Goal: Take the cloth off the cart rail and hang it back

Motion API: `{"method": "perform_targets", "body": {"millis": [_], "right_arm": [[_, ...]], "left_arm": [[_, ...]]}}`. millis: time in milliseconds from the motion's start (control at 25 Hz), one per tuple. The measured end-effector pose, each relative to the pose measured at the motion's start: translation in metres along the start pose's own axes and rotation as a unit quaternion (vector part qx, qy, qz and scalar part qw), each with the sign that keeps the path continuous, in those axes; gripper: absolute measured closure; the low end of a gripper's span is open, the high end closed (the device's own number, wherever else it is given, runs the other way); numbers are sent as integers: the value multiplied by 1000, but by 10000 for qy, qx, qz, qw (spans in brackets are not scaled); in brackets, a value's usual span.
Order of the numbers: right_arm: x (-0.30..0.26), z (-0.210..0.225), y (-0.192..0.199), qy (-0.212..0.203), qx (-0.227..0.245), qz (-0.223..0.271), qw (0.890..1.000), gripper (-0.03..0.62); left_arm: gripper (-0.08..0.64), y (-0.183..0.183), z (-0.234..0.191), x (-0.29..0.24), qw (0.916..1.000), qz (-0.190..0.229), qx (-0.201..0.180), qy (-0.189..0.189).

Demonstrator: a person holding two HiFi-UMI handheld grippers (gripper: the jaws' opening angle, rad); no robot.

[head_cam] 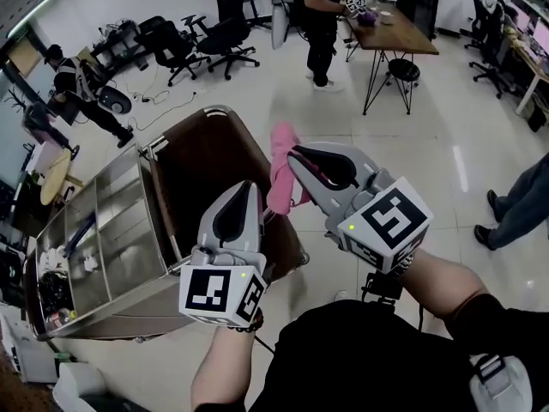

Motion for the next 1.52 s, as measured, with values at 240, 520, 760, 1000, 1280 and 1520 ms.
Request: {"method": "perform_targets", "body": {"millis": [240,520,760,1000,1280,1520], "right_arm": [[-4,29,5,-383,-117,76,9992,565],[-29,50,14,-571,-185,102,9981,565],[-70,55,20,-640,-80,43,9979,565],[-120,63,17,-724,79,74,9973,565],[-170,79,33,-1131,192,-29,9934,565],[-207,108,53,-1296,197,-156,9912,565]], "left_arm": [[560,9,9,-14,9992,-142,-91,-360],[560,13,-8,-29,9982,-165,-143,-556],[560,14,-44,-41,9981,-75,-159,-593],[560,12,-85,-55,9981,-79,-175,-578],[560,15,-123,-59,9968,-108,-220,-760],[560,30,-147,-67,9932,-247,-204,-1115]]}}
Point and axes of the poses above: the fingertips, and each gripper's own axes: x backward along the fingers, z to its right, y out of its underside, the point moved 8 cm from there along x, backward along the fingers, and after that the axes turned 9 degrees about -x, right-handed, at the moved point
